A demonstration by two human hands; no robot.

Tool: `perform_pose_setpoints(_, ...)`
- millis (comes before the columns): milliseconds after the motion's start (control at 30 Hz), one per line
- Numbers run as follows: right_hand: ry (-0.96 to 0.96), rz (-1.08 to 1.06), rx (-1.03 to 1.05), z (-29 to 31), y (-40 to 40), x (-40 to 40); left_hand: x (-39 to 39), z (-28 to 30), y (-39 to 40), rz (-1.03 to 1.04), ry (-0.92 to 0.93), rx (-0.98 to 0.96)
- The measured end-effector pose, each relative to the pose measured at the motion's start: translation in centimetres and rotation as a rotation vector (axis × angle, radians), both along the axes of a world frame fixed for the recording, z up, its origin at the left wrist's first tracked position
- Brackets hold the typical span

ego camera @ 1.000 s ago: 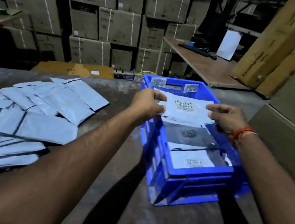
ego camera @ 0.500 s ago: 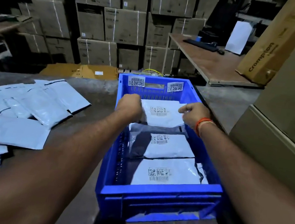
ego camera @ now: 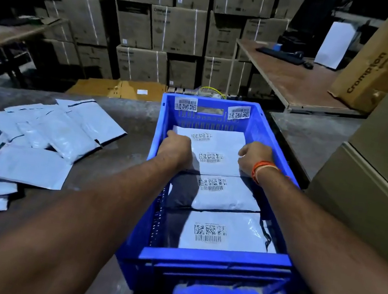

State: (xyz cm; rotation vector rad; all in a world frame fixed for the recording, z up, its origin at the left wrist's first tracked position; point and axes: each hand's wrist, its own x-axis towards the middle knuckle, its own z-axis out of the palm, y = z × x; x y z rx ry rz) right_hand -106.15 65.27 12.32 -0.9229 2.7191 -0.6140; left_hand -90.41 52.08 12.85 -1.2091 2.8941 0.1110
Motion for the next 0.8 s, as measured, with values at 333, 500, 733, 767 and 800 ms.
perform_pose_setpoints(333, 0.27, 0.249, -0.322, 7.2, -6.1, 7.7, 6.5, 6.9, -5.7, 0.017, 0.478, -0.041)
perform_pose_setpoints(500, 0.311, 0.323, -0.289, 8.5, -11.6, 14.0, 14.0, 7.2, -10.5, 0.092, 0.428, -0.039)
perform_pose_setpoints(733, 0.236, 0.39, -0.175, 5.6, -19.6, 24.2, 25.5, 3.3, -18.8, 0.101, 0.301, 0.005)
perform_pose_setpoints(767, 0.216, 0.4, -0.159, 4.6, -20.5, 25.7, 27.0, 2.5, -20.0, 0.093, 0.28, 0.008)
perform_pose_setpoints(800, 0.187, 0.409, -0.149, 3.4, -21.4, 27.1, 28.5, 1.7, -21.1, 0.089, 0.253, 0.013)
